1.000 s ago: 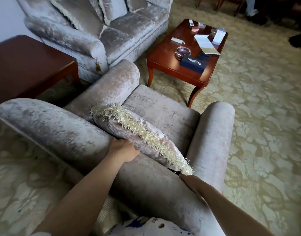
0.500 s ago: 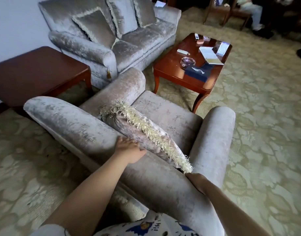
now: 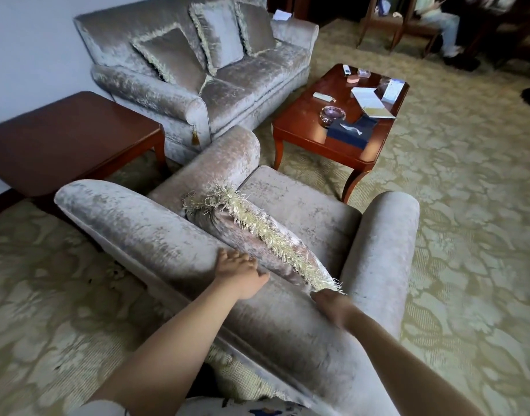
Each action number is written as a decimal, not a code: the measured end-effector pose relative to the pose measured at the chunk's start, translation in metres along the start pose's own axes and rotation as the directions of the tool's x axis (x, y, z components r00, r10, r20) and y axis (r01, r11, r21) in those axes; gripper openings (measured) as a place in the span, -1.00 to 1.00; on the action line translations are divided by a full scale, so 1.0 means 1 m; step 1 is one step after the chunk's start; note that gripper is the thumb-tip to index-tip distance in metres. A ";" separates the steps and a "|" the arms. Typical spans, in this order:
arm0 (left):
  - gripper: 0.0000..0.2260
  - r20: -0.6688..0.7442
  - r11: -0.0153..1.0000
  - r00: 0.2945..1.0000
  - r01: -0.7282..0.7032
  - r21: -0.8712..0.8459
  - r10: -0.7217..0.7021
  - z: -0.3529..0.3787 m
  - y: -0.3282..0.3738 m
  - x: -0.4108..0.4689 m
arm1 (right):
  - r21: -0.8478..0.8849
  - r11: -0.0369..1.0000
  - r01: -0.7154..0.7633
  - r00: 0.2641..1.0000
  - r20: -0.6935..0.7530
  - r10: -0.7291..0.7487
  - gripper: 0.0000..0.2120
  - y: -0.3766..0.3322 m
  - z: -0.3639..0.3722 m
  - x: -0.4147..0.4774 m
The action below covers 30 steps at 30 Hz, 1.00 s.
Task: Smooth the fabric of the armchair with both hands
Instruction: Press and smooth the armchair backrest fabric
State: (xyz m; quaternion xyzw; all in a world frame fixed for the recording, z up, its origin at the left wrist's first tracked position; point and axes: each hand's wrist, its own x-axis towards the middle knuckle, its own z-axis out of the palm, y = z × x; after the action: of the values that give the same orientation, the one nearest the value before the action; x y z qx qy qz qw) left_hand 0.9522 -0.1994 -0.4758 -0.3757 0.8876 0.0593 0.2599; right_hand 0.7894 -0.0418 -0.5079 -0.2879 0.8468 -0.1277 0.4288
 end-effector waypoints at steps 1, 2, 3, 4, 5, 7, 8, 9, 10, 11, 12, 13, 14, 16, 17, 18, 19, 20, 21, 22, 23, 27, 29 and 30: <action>-0.35 -0.003 1.000 1.000 -0.003 -0.005 0.003 -0.001 0.000 0.000 | -0.017 1.000 0.024 1.000 -0.005 -0.024 -0.65 -0.009 0.004 -0.002; -0.36 -0.005 1.000 1.000 -0.006 -0.010 0.006 -0.001 0.000 0.000 | -0.054 0.998 0.045 0.999 -0.001 -0.045 -0.65 -0.017 0.009 -0.004; -0.36 -0.008 1.000 1.000 -0.006 -0.015 0.006 -0.001 0.001 -0.001 | -0.094 0.993 0.066 0.998 0.011 -0.065 -0.63 -0.026 0.014 -0.006; -0.36 -0.010 1.000 1.000 -0.006 -0.018 0.006 -0.001 0.002 -0.001 | -0.128 0.988 0.091 0.996 0.021 -0.089 -0.63 -0.035 0.019 -0.005; -0.37 -0.012 1.000 1.000 -0.007 -0.026 0.007 -0.001 0.003 -0.001 | -0.152 0.982 0.111 0.994 0.016 -0.110 -0.63 -0.047 0.024 -0.004; -0.39 -0.018 0.998 1.000 -0.023 -0.059 0.022 -0.003 0.005 0.000 | -0.138 0.984 0.116 0.993 0.008 -0.116 -0.64 -0.073 0.030 0.000; -0.42 -0.028 0.996 0.999 -0.041 -0.082 0.039 -0.004 0.004 0.001 | -0.160 0.979 0.129 0.992 0.005 -0.130 -0.64 -0.086 0.033 0.004; -0.46 -0.042 0.993 0.998 -0.060 -0.104 0.056 -0.004 0.000 0.002 | -0.191 0.972 0.140 0.990 0.012 -0.140 -0.64 -0.100 0.037 0.007; -0.50 -0.059 0.990 0.996 -0.075 -0.121 0.068 -0.004 -0.009 0.003 | -0.202 0.969 0.143 0.989 0.000 -0.147 -0.65 -0.114 0.042 0.011; -0.52 -0.081 0.988 0.994 -0.082 -0.133 0.072 -0.004 -0.021 0.006 | -0.196 0.970 0.142 0.990 0.006 -0.144 -0.66 -0.129 0.047 0.015; -0.53 -0.101 0.986 0.992 -0.086 -0.141 0.072 -0.003 -0.037 0.009 | -0.183 0.972 0.149 0.989 0.010 -0.149 -0.66 -0.143 0.053 0.019; -0.53 -0.117 0.985 0.990 -0.091 -0.146 0.074 -0.003 -0.055 0.014 | -0.183 0.969 0.169 0.986 0.023 -0.167 -0.65 -0.158 0.059 0.026; -0.52 -0.133 0.985 0.988 -0.095 -0.146 0.075 -0.003 -0.077 0.018 | -0.181 0.964 0.193 0.981 0.025 -0.192 -0.63 -0.175 0.065 0.031; -0.48 -0.166 0.986 0.983 -0.096 -0.139 0.072 -0.005 -0.128 0.029 | -0.168 0.954 0.249 0.968 0.027 -0.248 -0.59 -0.213 0.080 0.044; -0.46 -0.179 0.986 0.982 -0.093 -0.140 0.067 -0.005 -0.156 0.034 | -0.167 0.949 0.267 0.964 0.022 -0.267 -0.58 -0.234 0.090 0.049; -0.44 -0.191 0.986 0.980 -0.087 -0.142 0.059 -0.005 -0.185 0.039 | -0.181 0.944 0.277 0.960 0.010 -0.280 -0.56 -0.256 0.100 0.053; -0.42 -0.200 0.986 0.978 -0.081 -0.142 0.052 -0.005 -0.215 0.043 | -0.197 0.943 0.269 0.961 -0.002 -0.275 -0.55 -0.279 0.111 0.057; -0.40 -0.204 0.988 0.978 -0.076 -0.138 0.046 -0.004 -0.244 0.048 | -0.218 0.940 0.261 0.962 -0.020 -0.272 -0.53 -0.300 0.121 0.059; -0.39 -0.212 0.989 0.977 -0.069 -0.133 0.039 -0.003 -0.271 0.052 | -0.228 0.942 0.245 0.966 -0.030 -0.258 -0.52 -0.321 0.130 0.062; -0.37 -0.226 0.990 0.974 -0.063 -0.130 0.032 -0.003 -0.296 0.057 | -0.233 0.943 0.239 0.966 -0.036 -0.254 -0.51 -0.342 0.137 0.065; -0.37 -0.242 0.990 0.970 -0.062 -0.125 0.030 -0.003 -0.316 0.061 | -0.239 0.943 0.232 0.968 -0.039 -0.248 -0.51 -0.360 0.145 0.069; -0.42 -0.273 0.992 0.961 -0.078 -0.101 0.047 0.000 -0.361 0.071 | -0.265 0.951 0.160 0.973 -0.118 -0.197 -0.49 -0.406 0.173 0.080; -0.45 -0.281 0.991 0.958 -0.085 -0.099 0.054 0.001 -0.369 0.076 | -0.262 0.957 0.121 0.975 -0.150 -0.165 -0.47 -0.417 0.181 0.086; -0.45 -0.285 0.991 0.957 -0.083 -0.108 0.049 0.001 -0.372 0.081 | -0.260 0.960 0.106 0.977 -0.151 -0.149 -0.46 -0.422 0.182 0.091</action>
State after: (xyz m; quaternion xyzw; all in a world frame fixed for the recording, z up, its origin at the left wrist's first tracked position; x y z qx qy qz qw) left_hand 1.1652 -0.5153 -0.4838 -0.3651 0.9225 0.0667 0.1060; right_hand 1.0521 -0.4291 -0.4806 -0.3820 0.8690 -0.0713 0.3063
